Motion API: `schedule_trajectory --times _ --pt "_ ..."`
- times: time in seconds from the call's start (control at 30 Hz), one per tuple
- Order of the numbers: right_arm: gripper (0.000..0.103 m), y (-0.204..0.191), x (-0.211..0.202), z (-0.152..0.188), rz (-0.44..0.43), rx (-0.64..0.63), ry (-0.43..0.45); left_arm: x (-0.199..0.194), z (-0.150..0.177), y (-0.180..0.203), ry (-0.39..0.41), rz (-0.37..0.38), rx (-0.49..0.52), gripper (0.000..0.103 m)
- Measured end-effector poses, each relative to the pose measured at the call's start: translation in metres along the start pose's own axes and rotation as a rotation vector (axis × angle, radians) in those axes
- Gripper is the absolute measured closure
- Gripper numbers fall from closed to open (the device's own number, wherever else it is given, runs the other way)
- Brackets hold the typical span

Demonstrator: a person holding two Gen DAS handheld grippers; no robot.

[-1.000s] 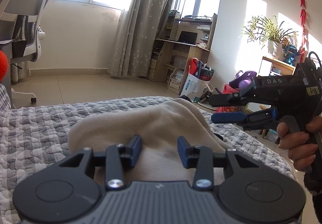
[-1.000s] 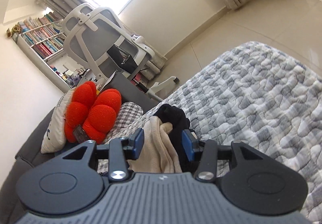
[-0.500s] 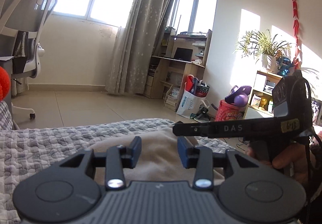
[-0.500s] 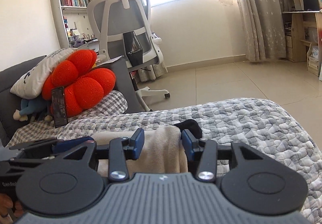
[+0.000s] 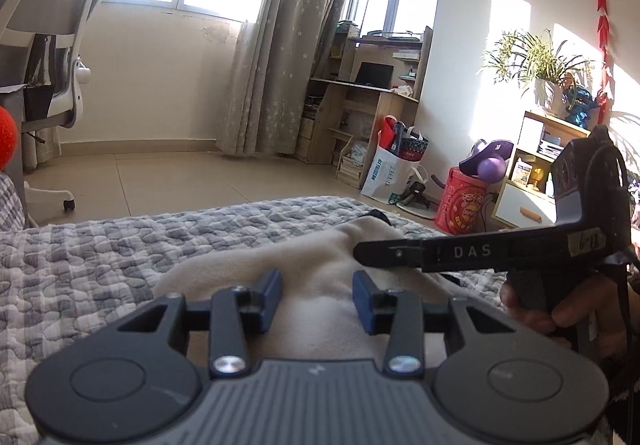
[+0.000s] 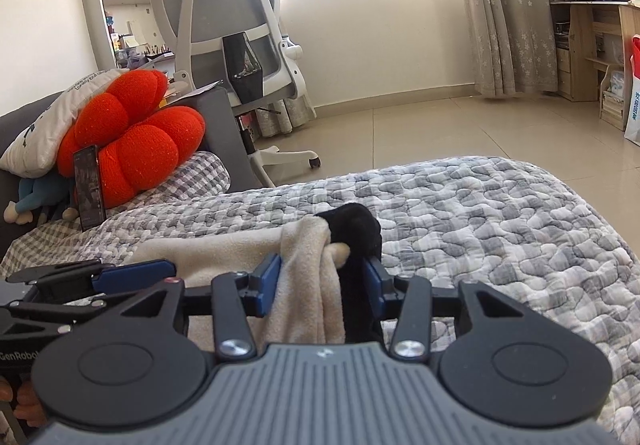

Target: Fold clothes

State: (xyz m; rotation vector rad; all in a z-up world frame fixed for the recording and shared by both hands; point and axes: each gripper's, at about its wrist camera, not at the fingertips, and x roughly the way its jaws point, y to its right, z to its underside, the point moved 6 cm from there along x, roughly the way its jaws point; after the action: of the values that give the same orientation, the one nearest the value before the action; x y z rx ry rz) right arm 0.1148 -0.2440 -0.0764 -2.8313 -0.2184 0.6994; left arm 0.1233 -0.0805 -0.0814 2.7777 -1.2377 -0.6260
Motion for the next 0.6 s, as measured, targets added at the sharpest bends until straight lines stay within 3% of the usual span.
schedule_trajectory --times 0.13,0.23,0.33,0.6 --pt "0.055 0.003 0.002 0.001 -0.001 0.005 -0.006 0.002 0.0 -0.002 -0.006 0.012 -0.023 0.064" --pt "0.048 0.009 0.005 0.003 -0.001 0.032 -0.01 0.002 0.001 -0.001 -0.006 0.007 -0.021 0.064" --pt "0.047 0.015 0.005 0.005 -0.031 0.105 -0.014 -0.001 0.001 0.0 0.005 0.003 -0.034 0.064" --pt "0.047 0.005 -0.024 -0.007 -0.047 0.107 0.02 -0.023 -0.006 -0.001 0.039 0.039 -0.107 0.064"
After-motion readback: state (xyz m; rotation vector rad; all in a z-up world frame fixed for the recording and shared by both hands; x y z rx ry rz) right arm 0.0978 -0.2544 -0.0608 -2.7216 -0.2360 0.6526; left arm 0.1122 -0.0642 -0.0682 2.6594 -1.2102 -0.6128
